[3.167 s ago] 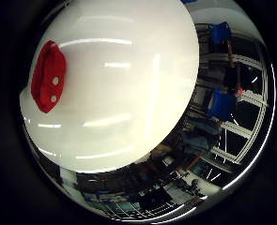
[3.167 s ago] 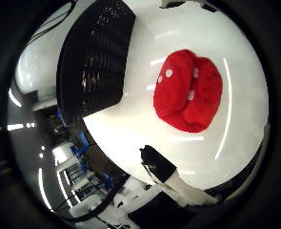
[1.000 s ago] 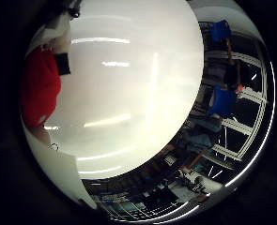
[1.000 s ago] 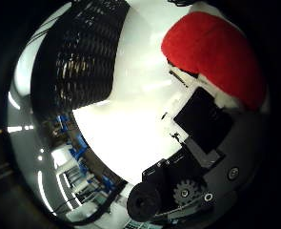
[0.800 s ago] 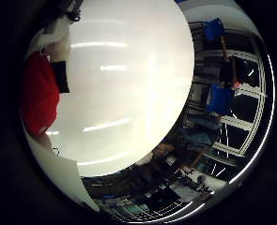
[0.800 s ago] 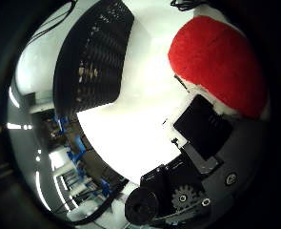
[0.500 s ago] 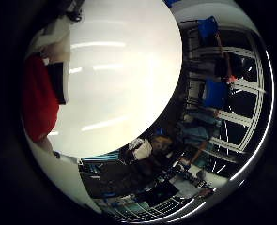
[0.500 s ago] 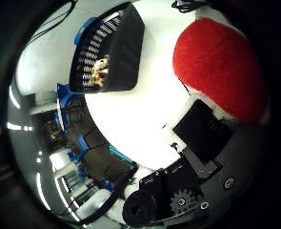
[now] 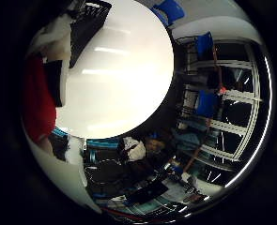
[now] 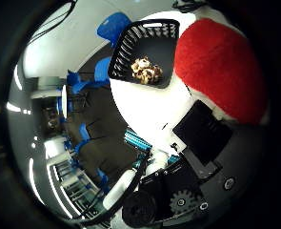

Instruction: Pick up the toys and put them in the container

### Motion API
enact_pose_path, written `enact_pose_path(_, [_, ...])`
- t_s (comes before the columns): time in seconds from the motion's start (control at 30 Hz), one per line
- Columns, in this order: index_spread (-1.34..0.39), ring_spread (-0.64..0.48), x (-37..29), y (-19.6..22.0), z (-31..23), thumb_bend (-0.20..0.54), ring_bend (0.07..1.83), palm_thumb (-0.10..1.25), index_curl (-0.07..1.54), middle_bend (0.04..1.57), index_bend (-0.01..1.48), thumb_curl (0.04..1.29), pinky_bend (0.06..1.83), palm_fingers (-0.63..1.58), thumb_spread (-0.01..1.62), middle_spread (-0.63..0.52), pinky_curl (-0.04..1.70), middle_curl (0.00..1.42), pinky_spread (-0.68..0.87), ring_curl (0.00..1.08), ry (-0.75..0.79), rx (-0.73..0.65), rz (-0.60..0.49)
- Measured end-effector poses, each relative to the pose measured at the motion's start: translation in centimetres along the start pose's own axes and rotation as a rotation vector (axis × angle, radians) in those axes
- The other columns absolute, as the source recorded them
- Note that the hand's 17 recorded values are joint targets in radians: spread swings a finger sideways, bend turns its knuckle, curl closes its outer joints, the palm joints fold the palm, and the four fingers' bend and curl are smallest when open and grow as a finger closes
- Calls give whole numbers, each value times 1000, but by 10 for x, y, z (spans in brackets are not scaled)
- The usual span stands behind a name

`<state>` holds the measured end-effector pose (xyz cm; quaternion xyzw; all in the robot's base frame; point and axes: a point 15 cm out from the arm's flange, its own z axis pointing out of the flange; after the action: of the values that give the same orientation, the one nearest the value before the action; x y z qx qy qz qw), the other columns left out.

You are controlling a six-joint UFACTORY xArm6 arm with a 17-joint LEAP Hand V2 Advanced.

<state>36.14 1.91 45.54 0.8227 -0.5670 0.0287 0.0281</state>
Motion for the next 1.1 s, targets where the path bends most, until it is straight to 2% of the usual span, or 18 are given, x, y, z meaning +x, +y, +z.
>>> enact_pose_path(0.23, [-363,-286,-23,-43,-1,-17,1435,1073,1124,1188,1001,696,1405,783,883,-345,1143,1224,-179,938,-82,-9,22])
enact_pose_path(0.57, [-366,-287,-57,-88,26,-22,1434,1044,1135,1184,988,691,1399,780,911,-340,1156,1229,-182,939,-96,-33,7])
enact_pose_path(0.8, [-374,-279,-62,-121,35,-16,1423,963,1127,1138,953,602,1352,810,1134,-337,1097,1218,-209,905,-90,31,41])
enact_pose_path(0.87, [-376,-273,-62,-123,39,-19,1398,934,1097,1097,895,560,1292,841,1188,-334,1040,1185,-238,862,-90,24,41])
enact_pose_path(0.9, [-375,-272,-62,-123,40,-24,1368,901,1058,1072,781,535,1232,840,1203,-326,983,1140,-280,819,-91,22,41])
enact_pose_path(0.93, [-374,-276,-62,-123,42,-40,1355,869,1042,1054,714,523,1203,773,1201,-325,964,1121,-301,803,-90,17,39])
enact_pose_path(0.97, [-371,-283,-62,-123,43,-33,1340,836,998,1017,545,500,1166,679,1212,-323,921,1073,-357,772,-90,12,36])
enact_pose_path(1.0, [-384,-290,-63,-122,46,-32,1287,800,930,949,374,476,1148,517,1216,-321,879,1022,-413,733,-93,3,33])
enact_pose_path(1.03, [-421,-267,-63,-121,48,-27,1193,769,852,813,280,451,1092,277,1225,-302,853,952,-403,693,-94,-10,30])
enact_pose_path(1.07, [-450,-228,-63,-119,49,-26,1118,750,810,753,288,437,1008,160,1226,-284,841,908,-337,667,-94,-18,28])
enact_pose_path(1.1, [-484,-123,-63,-117,50,-28,988,727,744,575,295,419,936,-29,1223,-215,817,815,-166,610,-96,-28,27])
